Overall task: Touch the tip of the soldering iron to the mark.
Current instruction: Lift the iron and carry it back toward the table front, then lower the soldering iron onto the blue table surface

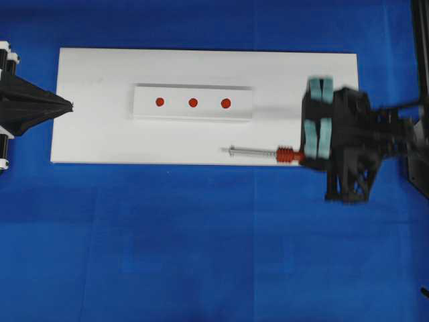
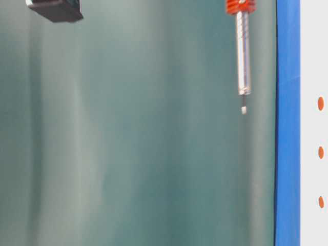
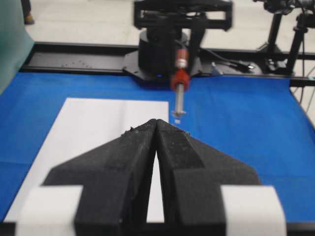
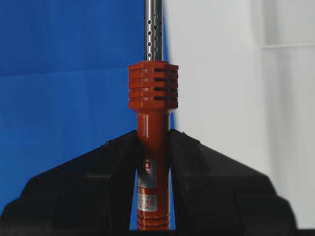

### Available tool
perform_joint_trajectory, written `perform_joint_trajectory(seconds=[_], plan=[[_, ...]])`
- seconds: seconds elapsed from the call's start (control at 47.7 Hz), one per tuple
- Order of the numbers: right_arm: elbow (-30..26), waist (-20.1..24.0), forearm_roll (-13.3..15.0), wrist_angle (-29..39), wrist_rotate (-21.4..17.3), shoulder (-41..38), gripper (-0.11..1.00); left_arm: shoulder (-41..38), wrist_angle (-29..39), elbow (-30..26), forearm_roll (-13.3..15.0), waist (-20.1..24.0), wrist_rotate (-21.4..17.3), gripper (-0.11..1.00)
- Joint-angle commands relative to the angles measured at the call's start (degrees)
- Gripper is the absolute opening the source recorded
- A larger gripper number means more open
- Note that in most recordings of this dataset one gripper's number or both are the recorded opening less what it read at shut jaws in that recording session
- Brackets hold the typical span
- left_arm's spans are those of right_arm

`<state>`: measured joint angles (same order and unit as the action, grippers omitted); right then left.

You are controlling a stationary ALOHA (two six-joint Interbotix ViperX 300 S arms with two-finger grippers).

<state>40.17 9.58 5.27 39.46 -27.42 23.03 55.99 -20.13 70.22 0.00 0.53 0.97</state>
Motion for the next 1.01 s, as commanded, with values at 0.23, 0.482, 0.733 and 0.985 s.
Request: perform_joint_trajectory(seconds=[0.23,0.482,0.733,0.985], plan=[[-2.02,11.43,11.78,0.88,-18.37,-2.99,0.06,-0.18,-1.23,-1.05,-0.09,0.09,0.00,0.02],[-3.96,11.87,12.66,0.88,-19.34,-6.59,0.06,-0.26,-1.23,-1.05,-0.09,0.09,0.09,0.02],[-12.04,11.34,14.59,0.88,-19.34,-14.68,0.06,-0.26,-1.58,-1.14,-0.09,0.09,0.09,0.02],[-20.65,9.05,16.70,0.62,-19.16,-22.94,0.06,-0.26,-1.58,-1.14,-0.09,0.09,0.09,0.02]])
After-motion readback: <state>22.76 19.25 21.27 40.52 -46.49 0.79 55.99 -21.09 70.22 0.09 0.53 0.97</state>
